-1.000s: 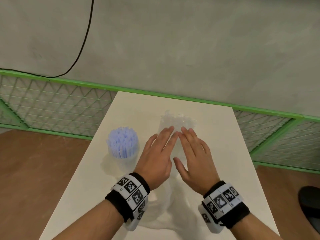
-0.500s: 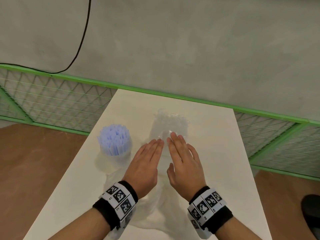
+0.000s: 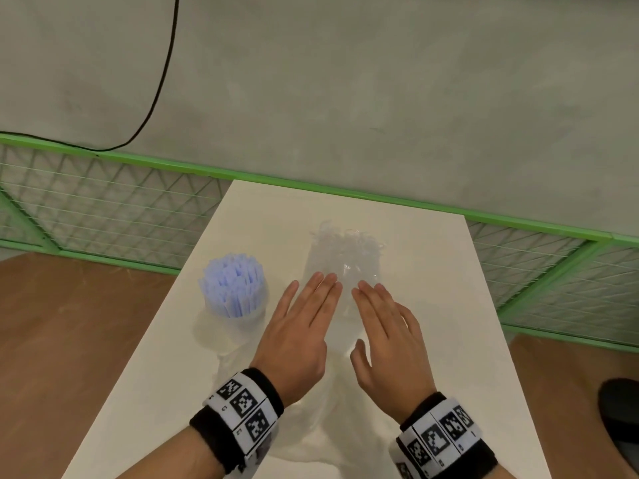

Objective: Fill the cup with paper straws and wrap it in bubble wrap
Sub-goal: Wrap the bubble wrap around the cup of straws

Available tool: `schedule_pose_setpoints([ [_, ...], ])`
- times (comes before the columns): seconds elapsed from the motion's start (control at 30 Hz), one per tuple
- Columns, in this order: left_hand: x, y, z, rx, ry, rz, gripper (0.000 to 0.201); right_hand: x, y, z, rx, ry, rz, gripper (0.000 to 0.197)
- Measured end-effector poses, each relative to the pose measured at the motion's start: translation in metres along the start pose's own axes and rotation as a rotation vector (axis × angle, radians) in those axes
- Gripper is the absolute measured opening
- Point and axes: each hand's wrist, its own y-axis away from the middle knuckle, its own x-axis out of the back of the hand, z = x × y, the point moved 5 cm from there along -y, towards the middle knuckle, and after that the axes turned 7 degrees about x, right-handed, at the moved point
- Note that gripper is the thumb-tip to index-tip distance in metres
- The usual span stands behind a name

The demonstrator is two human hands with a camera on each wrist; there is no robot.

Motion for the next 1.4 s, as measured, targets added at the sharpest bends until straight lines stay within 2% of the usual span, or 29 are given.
schedule_pose_setpoints([
  [0.2, -0.014, 0.005, -0.012, -0.035, 0.006, -0.079, 0.075, -0.007, 0.004, -0.005, -0.058, 0.067, 0.002, 0.077],
  [0.3, 0.001, 0.003, -0.011, -0.055, 0.107, -0.018, 0.073, -0.012, 0.008, -0.003, -0.083, 0.074, 0.003, 0.074],
  [0.43, 0.025, -0.01, -0.015, 0.065, 0.319, 0.08, 0.082, -0.015, 0.01, 0.001, -0.097, 0.052, -0.019, 0.077],
  [0.5, 0.024, -0.019, -0.016, 0.063, 0.283, 0.073, 0.083, -0.009, 0.006, 0.0, -0.117, 0.041, -0.003, 0.076],
  [0.6, 0.015, -0.022, -0.013, -0.015, 0.246, 0.021, 0.08, -0.004, 0.005, -0.013, -0.125, 0.036, 0.015, 0.08],
  [0.73, 0.01, -0.014, -0.005, -0.134, 0.154, 0.003, 0.072, -0.015, 0.01, -0.024, -0.11, 0.088, -0.068, 0.083],
  [0.87, -0.002, -0.008, -0.001, -0.172, 0.043, -0.027, 0.067, -0.017, 0.011, -0.021, -0.134, 0.109, -0.067, 0.08],
  [0.93, -0.007, -0.007, -0.004, -0.163, 0.003, -0.042, 0.068, -0.015, 0.01, -0.02, -0.093, 0.108, -0.024, 0.078],
  [1.07, -0.007, -0.009, -0.017, -0.135, -0.046, -0.057, 0.069, 0.006, 0.004, -0.014, -0.031, 0.036, 0.174, 0.061],
  [1.13, -0.006, -0.011, -0.022, -0.15, -0.04, -0.096, 0.07, 0.009, -0.005, -0.013, -0.074, 0.045, 0.183, 0.068],
  [1.2, -0.006, -0.012, -0.022, -0.183, 0.014, -0.135, 0.072, 0.005, -0.011, -0.013, -0.098, 0.1, 0.124, 0.07],
  [1.27, -0.002, -0.014, -0.023, -0.166, 0.165, -0.137, 0.073, -0.002, -0.012, -0.011, -0.103, 0.137, 0.074, 0.064],
  [1.4, 0.01, -0.025, -0.034, 0.078, 0.539, -0.028, 0.056, -0.006, -0.008, -0.007, -0.053, 0.093, 0.061, 0.052],
])
